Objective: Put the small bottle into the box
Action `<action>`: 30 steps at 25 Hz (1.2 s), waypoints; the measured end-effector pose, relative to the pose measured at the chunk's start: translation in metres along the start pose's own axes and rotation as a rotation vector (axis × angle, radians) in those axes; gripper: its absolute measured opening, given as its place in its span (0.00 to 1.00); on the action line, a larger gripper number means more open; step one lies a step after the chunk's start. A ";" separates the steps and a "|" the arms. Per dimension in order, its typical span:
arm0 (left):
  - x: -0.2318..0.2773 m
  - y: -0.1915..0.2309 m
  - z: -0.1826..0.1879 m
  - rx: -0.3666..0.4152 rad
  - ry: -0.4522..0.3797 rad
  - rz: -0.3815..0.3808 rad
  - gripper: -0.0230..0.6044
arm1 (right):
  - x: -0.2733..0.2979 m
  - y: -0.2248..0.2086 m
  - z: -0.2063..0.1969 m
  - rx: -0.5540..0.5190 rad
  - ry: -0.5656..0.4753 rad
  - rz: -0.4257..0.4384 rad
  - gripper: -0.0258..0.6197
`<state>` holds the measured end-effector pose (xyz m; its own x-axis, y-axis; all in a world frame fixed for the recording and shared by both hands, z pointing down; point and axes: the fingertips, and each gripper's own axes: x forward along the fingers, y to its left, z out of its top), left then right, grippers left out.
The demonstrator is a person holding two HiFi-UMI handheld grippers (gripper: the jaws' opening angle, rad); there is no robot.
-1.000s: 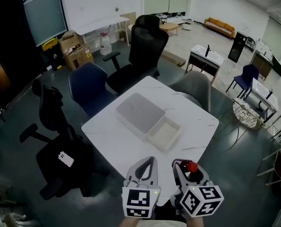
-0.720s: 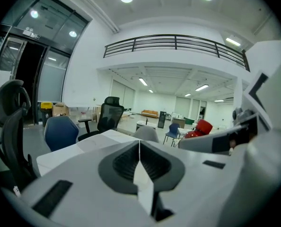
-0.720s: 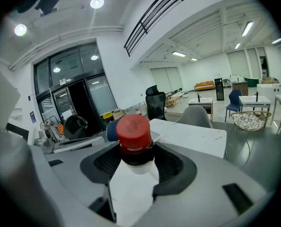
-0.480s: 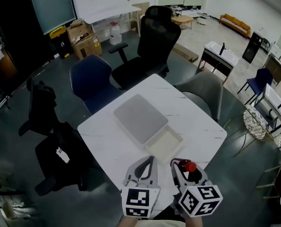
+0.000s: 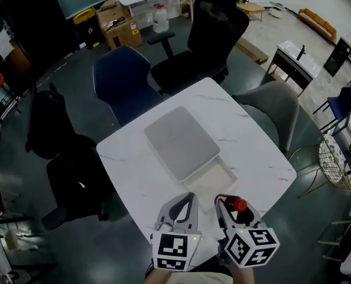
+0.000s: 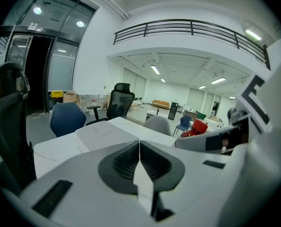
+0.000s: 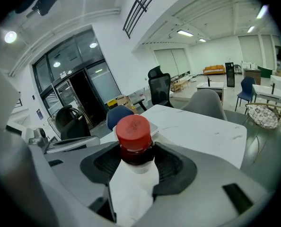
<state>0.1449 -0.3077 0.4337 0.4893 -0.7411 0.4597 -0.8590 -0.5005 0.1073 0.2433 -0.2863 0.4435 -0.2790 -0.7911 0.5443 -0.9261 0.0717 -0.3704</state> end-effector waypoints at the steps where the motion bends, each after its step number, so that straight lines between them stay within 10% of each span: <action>1: 0.005 0.001 -0.002 -0.005 0.008 0.005 0.07 | 0.005 -0.003 -0.001 0.001 0.012 0.004 0.39; 30: 0.077 0.022 -0.048 -0.091 0.165 0.024 0.07 | 0.106 -0.034 -0.031 0.005 0.226 0.039 0.39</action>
<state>0.1564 -0.3544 0.5143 0.4439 -0.6653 0.6003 -0.8838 -0.4354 0.1709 0.2376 -0.3533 0.5373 -0.3647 -0.6317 0.6841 -0.9125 0.0963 -0.3975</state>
